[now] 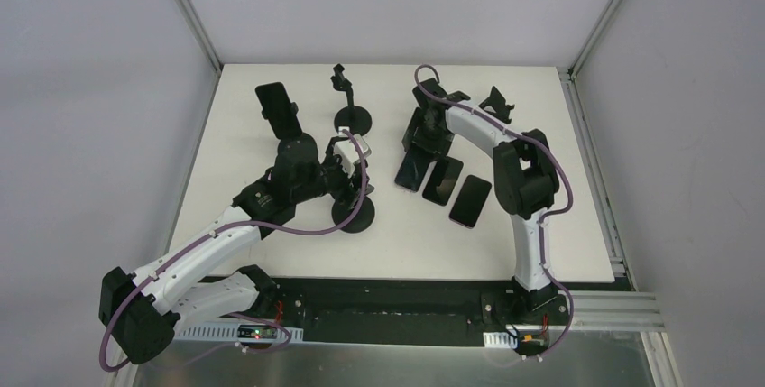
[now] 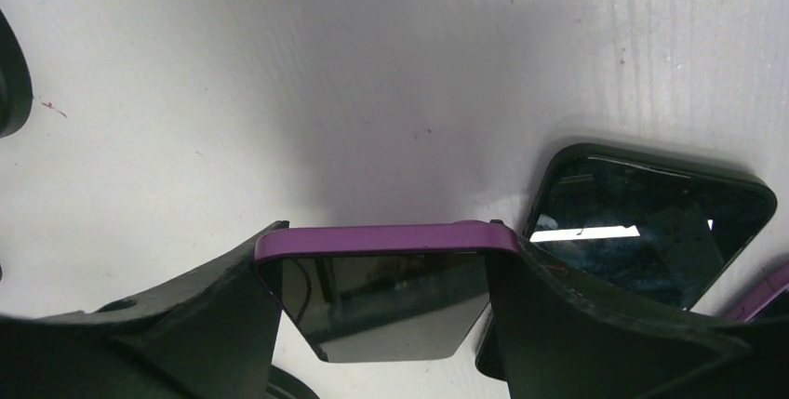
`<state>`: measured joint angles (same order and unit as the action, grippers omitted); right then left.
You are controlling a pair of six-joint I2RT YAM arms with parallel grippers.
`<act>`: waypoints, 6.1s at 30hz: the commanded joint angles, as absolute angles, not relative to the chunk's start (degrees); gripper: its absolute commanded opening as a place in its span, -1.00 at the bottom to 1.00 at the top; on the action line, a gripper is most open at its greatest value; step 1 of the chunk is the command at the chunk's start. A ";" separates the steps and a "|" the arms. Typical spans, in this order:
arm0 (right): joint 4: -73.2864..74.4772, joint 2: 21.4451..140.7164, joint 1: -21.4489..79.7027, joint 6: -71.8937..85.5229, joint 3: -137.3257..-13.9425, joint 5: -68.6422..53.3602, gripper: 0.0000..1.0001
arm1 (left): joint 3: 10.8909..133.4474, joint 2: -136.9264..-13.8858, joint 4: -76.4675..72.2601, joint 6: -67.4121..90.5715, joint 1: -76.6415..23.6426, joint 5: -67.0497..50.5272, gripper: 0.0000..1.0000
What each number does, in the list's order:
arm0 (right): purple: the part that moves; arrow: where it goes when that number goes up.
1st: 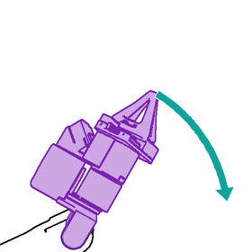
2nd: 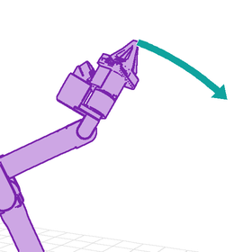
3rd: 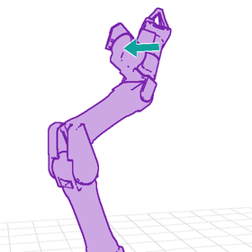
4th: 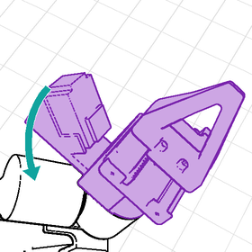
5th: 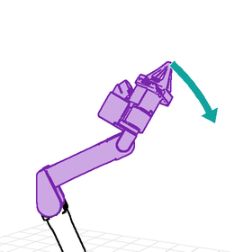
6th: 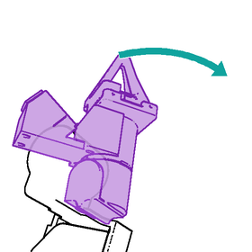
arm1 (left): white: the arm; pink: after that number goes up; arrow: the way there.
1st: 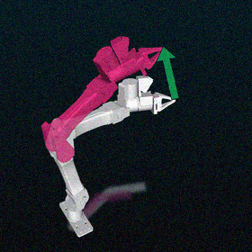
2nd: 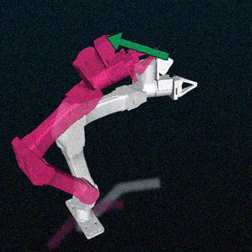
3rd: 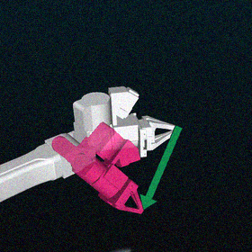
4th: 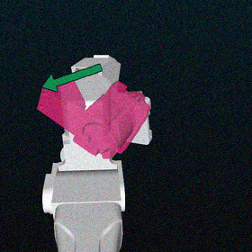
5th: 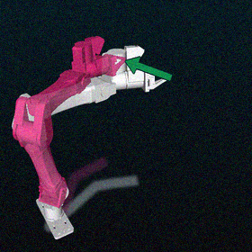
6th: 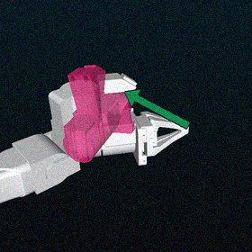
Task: Remove the phone from the phone stand
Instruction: Place the phone at the center of the board, then place the phone stand at the center of the board, then pick up the phone stand with the phone at the center of the board.
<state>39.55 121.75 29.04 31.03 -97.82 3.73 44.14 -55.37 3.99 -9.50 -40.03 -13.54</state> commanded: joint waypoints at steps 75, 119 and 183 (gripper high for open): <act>41.90 47.94 28.46 33.23 -53.71 13.44 0.75 | 118.57 -118.39 -2.84 -12.78 -28.23 -25.01 -1.00; 43.11 48.12 28.44 28.50 -55.35 11.95 0.77 | 101.11 -87.99 12.83 1.58 -26.12 -6.57 0.98; 38.99 54.72 30.46 24.87 -56.37 3.81 0.78 | 72.43 -73.40 8.76 12.36 -7.51 -5.46 -0.66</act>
<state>39.66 55.13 30.06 25.82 -56.77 4.01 71.02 -77.62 8.88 12.34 -3.09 -7.01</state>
